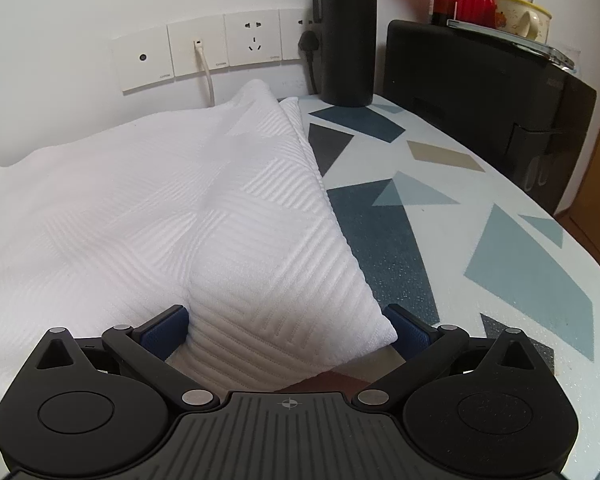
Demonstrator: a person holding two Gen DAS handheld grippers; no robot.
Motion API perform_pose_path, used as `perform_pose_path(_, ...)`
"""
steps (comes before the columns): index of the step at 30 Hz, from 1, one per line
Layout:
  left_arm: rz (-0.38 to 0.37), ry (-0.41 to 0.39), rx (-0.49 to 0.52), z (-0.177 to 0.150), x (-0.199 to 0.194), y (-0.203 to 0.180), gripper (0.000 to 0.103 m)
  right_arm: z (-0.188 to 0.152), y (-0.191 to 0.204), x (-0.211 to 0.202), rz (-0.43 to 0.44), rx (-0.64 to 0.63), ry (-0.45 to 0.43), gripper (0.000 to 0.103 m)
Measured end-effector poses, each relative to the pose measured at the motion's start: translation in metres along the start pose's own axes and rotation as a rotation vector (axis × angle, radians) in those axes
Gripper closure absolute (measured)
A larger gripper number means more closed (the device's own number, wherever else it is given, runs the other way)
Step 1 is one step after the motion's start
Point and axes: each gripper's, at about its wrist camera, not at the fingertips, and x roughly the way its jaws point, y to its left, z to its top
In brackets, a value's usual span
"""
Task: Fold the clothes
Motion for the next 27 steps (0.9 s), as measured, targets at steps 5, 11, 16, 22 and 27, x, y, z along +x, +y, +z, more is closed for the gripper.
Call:
perform_pose_path(5,-0.002,0.001,0.001,0.0,0.001,0.0,0.0,0.001,0.002,0.0,-0.007,0.003,0.007,0.001)
perform_pose_path(11,-0.002,0.004,0.003,0.0,0.001,0.001,0.0,0.002,0.002,0.001,0.002,-0.006,0.008,0.001)
perform_pose_path(16,0.006,0.012,0.0,0.001,0.001,-0.001,0.0,0.006,0.002,0.003,0.005,-0.007,0.032,0.001)
perform_pose_path(22,0.008,0.021,0.0,0.002,0.002,-0.002,0.0,0.014,0.004,0.008,0.032,-0.03,0.066,0.001)
perform_pose_path(27,-0.025,0.046,0.026,0.007,0.004,0.003,0.0,0.024,0.002,0.013,0.07,-0.051,0.107,0.001)
